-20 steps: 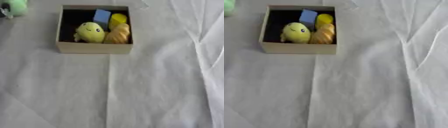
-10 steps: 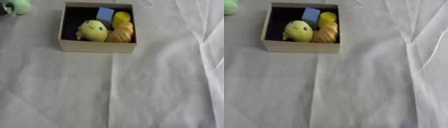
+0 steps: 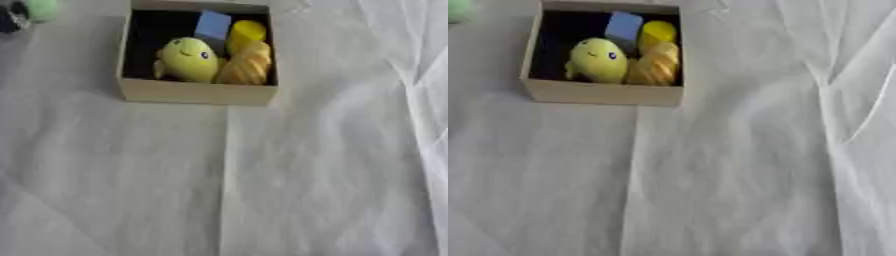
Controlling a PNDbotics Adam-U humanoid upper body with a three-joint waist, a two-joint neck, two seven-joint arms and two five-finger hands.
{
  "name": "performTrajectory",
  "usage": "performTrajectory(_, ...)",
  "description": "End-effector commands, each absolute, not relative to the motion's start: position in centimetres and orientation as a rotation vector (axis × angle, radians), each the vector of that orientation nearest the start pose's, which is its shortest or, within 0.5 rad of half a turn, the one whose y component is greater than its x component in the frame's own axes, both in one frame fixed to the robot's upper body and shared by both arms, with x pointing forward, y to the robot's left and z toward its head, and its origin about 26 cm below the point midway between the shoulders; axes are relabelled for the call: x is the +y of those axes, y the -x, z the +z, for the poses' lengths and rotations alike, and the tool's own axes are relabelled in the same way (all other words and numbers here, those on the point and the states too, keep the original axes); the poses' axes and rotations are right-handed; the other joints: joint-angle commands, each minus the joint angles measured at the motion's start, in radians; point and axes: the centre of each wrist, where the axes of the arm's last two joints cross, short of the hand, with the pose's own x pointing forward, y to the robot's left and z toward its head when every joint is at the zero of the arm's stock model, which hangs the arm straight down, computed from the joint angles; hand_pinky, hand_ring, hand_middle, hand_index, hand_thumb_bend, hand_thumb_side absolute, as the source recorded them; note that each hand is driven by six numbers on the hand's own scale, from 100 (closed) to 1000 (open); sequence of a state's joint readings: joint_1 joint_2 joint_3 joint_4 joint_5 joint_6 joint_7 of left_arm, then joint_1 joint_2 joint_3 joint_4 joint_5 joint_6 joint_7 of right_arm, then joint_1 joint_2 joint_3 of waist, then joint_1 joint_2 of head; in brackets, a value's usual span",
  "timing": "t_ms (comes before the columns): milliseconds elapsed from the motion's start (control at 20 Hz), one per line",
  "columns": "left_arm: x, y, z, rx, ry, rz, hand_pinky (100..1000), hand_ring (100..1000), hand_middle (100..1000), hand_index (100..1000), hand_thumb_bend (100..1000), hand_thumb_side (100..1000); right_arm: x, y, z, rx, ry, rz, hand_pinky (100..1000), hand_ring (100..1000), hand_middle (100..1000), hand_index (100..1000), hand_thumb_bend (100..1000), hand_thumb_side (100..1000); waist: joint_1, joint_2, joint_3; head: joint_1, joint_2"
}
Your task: Pick up objects on the table and place them in the box.
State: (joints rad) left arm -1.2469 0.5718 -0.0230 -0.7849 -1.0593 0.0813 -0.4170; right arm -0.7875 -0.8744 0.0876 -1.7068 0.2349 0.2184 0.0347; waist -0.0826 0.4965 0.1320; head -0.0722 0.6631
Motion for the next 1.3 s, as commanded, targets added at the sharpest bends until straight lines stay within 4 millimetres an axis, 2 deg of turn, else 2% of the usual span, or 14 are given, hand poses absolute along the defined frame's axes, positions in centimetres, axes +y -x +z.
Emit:
performTrajectory(50, 32.2, -48.6, 34.8, -1.305, -1.317, -1.068, 762, 743, 609, 640, 401, 100, -31.3, -33.7, 37.1, -2.108, 1.055, 0.808, 743, 729, 687, 804, 100, 530, -0.011, -0.007, -0.002, 0.002, -0.007)
performTrajectory(100, 32.2, -48.5, 34.9, -1.328, -1.34, -1.052, 743, 712, 581, 599, 359, 100, -31.4, -33.8, 37.0, -2.106, 1.053, 0.807, 743, 728, 687, 804, 100, 532, -0.011, -0.009, -0.001, 0.001, -0.004)
performTrajectory(200, 32.0, -48.4, 35.0, -1.376, -1.386, -1.017, 728, 684, 562, 572, 241, 100, -31.4, -33.8, 36.9, -2.105, 1.051, 0.804, 743, 727, 686, 804, 100, 532, -0.01, -0.014, 0.0, -0.002, 0.003)
performTrajectory(400, 31.7, -48.4, 35.1, -1.448, -1.436, -0.981, 707, 648, 531, 554, 136, 100, -31.4, -33.8, 36.9, -2.108, 1.043, 0.797, 742, 726, 685, 805, 100, 544, -0.005, -0.028, -0.002, -0.007, 0.018)
performTrajectory(850, 31.0, -47.9, 35.5, -1.519, -1.437, -1.027, 695, 632, 522, 540, 123, 100, -31.6, -34.0, 36.4, -2.087, 1.029, 0.808, 742, 727, 686, 806, 100, 546, 0.014, -0.073, -0.011, -0.023, 0.053)
performTrajectory(1100, 30.2, -46.9, 37.0, -1.586, -1.421, -1.099, 692, 631, 524, 545, 127, 100, -31.9, -34.0, 36.3, -2.079, 1.035, 0.798, 742, 722, 685, 804, 100, 538, 0.02, -0.098, -0.003, -0.034, 0.073)
performTrajectory(1300, 28.5, -45.9, 38.3, -1.662, -1.392, -1.182, 696, 634, 526, 550, 127, 100, -32.0, -33.9, 36.3, -2.079, 1.037, 0.788, 742, 722, 686, 804, 100, 533, 0.023, -0.116, 0.005, -0.036, 0.09)
